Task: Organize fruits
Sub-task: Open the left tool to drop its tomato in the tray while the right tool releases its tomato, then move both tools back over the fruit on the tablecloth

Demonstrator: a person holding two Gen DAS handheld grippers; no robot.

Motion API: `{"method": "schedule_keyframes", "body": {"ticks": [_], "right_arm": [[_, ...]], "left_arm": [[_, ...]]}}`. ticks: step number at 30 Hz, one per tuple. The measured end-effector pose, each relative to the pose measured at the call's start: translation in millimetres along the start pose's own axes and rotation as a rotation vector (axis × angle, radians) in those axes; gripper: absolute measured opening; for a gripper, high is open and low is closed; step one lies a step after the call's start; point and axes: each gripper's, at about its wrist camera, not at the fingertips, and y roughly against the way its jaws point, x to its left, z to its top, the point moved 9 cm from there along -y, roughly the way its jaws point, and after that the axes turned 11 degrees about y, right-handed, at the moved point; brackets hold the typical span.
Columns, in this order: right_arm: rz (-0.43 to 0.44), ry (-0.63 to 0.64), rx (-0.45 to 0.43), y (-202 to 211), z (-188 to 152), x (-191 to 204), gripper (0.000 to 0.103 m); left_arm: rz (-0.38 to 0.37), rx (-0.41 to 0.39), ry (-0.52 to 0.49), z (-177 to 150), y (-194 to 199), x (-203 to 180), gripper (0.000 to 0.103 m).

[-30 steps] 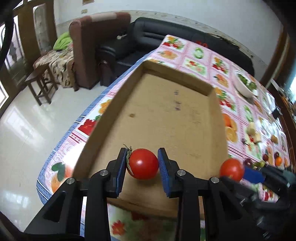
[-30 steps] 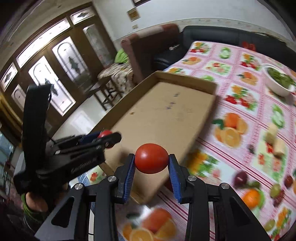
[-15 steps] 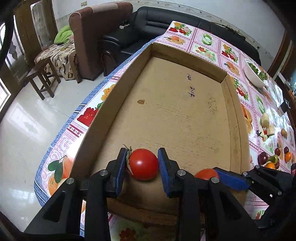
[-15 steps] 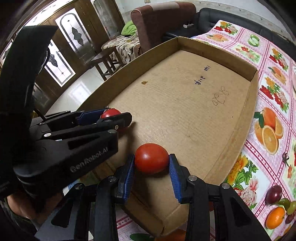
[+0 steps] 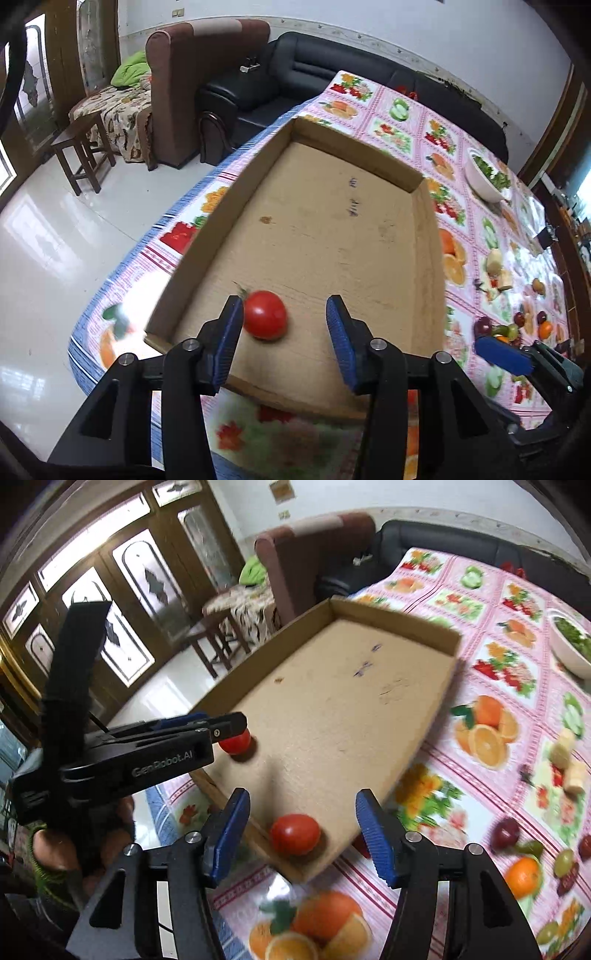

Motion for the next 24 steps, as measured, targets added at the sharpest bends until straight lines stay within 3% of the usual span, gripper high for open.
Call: {"method": "schedule_keyframes", "body": {"ticks": [2, 6, 13, 17, 20, 24], "right_arm": [[-0.042, -0.017, -0.028, 17.4, -7.5, -12.5, 0.069], [-0.189, -0.068, -0.091, 51.5, -22.2, -49.3, 0.070], [-0.381, -0.203, -0.106, 102.9, -77.2, -113.4, 0.074], [-0.490, -0.303, -0.094, 121.4, -116.3, -145.9, 0.075], [-0.502, -0.361, -0.115, 135.8, -137.8, -159.9, 0.075], [-0.471, -0.432, -0.119, 142.9, -155.6, -173.6, 0.075]], "left_arm": [[-0.043, 0.006, 0.005, -7.6, 4.6, -13.8, 0.046], [-0.060, 0.006, -0.032, -26.7, 11.9, -41.4, 0.051], [-0.189, 0.062, -0.147, -70.8, 14.1, -116.8, 0.057], [-0.172, 0.100, -0.226, -92.0, 8.4, -143.2, 0.057], [-0.176, 0.111, -0.295, -107.7, 7.5, -158.9, 0.058], [-0.231, 0.171, -0.308, -125.9, 4.0, -173.1, 0.061]]}}
